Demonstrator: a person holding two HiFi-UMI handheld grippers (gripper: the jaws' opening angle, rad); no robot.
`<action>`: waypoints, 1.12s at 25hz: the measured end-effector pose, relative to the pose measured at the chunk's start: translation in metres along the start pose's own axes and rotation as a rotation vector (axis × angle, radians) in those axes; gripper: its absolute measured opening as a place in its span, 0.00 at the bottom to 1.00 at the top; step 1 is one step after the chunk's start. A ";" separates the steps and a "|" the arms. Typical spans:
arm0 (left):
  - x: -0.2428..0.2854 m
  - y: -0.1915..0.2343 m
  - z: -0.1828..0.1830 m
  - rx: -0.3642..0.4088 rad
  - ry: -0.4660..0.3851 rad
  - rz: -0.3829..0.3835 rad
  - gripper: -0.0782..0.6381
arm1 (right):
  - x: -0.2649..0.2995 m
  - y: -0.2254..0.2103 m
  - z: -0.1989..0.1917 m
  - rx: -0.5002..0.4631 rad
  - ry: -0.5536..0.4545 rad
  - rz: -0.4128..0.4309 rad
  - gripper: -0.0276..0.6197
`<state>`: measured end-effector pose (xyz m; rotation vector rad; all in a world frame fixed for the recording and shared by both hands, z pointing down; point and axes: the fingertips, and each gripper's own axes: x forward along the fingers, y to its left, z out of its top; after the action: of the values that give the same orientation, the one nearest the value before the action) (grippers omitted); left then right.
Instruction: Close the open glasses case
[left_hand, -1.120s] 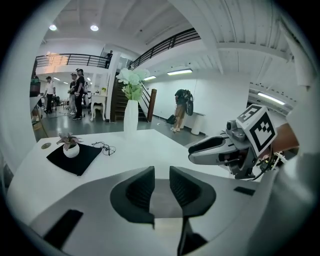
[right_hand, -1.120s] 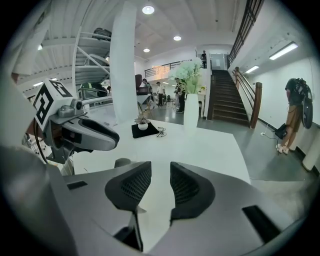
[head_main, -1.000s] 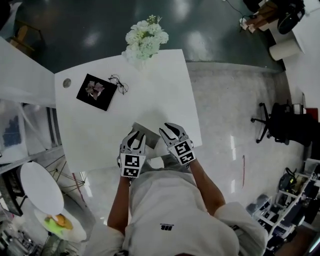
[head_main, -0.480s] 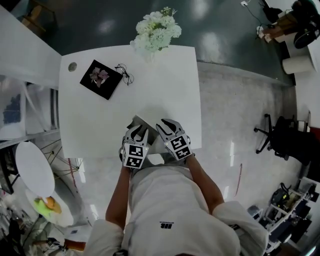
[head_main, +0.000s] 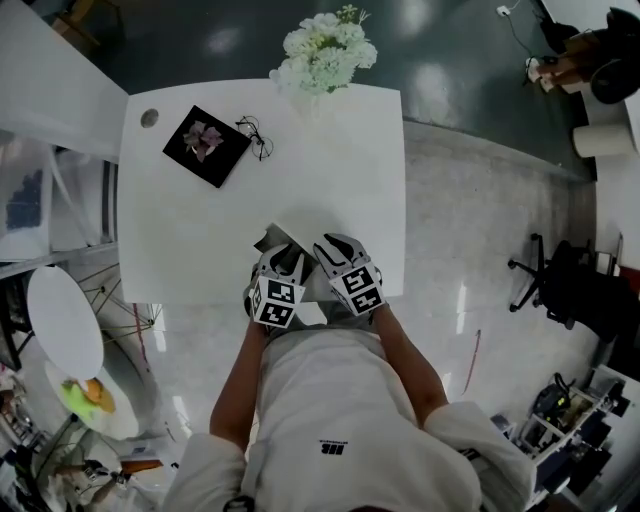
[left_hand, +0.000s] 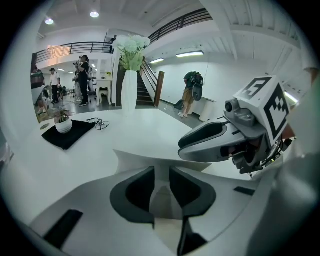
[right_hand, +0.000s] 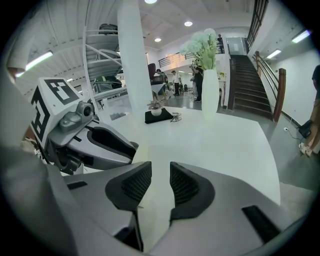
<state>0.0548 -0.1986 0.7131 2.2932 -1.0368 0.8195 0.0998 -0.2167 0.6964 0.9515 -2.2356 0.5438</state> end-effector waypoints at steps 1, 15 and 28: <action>0.000 -0.001 0.000 -0.001 -0.001 -0.002 0.26 | 0.000 0.001 0.000 -0.002 -0.002 0.000 0.22; -0.002 0.000 -0.002 -0.016 -0.012 -0.018 0.26 | 0.003 0.013 0.000 0.011 -0.007 0.019 0.21; -0.010 0.002 -0.014 -0.021 -0.003 -0.017 0.26 | 0.003 0.032 -0.001 0.020 -0.019 0.061 0.21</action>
<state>0.0433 -0.1858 0.7167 2.2837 -1.0207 0.7950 0.0749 -0.1973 0.6953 0.9046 -2.2869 0.5882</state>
